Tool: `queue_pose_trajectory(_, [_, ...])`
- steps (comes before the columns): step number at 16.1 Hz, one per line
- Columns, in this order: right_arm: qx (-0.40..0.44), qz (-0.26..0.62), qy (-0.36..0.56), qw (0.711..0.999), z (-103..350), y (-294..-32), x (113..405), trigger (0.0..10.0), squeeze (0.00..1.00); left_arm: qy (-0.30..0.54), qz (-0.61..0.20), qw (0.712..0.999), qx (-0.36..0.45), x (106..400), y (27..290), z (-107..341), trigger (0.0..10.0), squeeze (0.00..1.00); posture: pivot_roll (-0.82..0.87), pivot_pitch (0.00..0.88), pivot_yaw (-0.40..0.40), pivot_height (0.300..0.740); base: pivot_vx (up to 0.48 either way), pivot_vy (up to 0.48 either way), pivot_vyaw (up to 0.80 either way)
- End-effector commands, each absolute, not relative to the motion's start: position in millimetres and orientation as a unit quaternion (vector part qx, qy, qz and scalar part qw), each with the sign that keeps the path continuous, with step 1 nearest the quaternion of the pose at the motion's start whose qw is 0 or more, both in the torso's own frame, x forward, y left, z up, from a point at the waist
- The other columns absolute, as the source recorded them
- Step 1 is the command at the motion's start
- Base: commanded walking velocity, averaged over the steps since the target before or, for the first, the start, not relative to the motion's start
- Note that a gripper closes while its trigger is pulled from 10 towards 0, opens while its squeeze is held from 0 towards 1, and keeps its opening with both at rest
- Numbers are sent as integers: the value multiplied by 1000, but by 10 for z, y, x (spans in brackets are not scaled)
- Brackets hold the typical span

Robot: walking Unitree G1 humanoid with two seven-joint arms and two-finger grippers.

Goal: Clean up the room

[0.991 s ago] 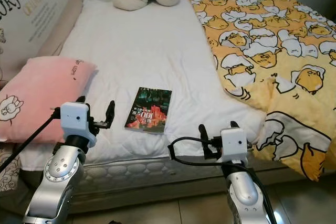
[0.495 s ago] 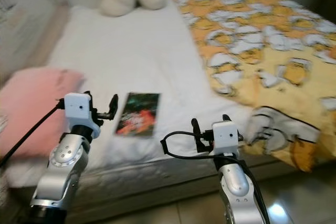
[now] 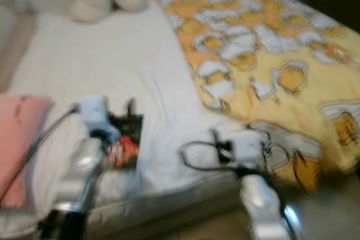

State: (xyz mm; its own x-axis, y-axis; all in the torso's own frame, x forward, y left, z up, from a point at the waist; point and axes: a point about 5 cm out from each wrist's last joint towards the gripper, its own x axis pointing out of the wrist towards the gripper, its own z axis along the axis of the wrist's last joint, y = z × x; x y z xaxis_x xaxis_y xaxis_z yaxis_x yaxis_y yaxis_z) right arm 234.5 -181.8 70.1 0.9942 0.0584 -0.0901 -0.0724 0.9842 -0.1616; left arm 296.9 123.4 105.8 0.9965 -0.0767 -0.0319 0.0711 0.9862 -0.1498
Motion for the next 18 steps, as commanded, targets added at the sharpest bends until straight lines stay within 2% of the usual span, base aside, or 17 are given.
queue_pose_trajectory(1, [-72,62,29,995,752,-1669,2392,10000,0,28,12,997,-74,2986,1476,1027,10000,0,-201,0,76,740,461,0,0])
queue_pose_trajectory(4, [-80,84,47,992,694,-1647,2394,10000,0,44,49,997,-40,3011,1587,970,10000,0,-188,0,66,740,224,228,256])
queue_pose_trajectory(7, [-66,86,72,992,598,-1645,2299,10000,0,94,5,995,19,3300,1672,910,10000,0,-183,3,56,740,0,0,254])
queue_pose_trajectory(9, [-75,91,82,990,572,-1684,2202,10000,0,124,0,992,38,3513,1782,903,10000,0,-232,34,47,740,0,0,0])
queue_pose_trajectory(11, [-79,89,88,989,573,-1724,2135,10000,0,134,18,990,44,3575,1875,919,10000,0,-250,46,41,740,0,0,0])
queue_pose_trajectory(14, [-78,108,107,985,592,-1791,1821,10000,0,206,-2,978,25,3500,1965,689,10000,0,-290,144,8,740,0,0,0])
queue_pose_trajectory(16, [-59,145,113,981,626,-1747,1642,10000,0,231,-6,973,-13,3409,2048,567,10000,0,-289,203,-6,740,0,0,0])
queue_pose_trajectory(18, [-56,167,144,974,579,-1759,1421,10000,0,224,-6,975,-19,3357,2171,533,10000,0,-283,249,-18,740,0,0,0])
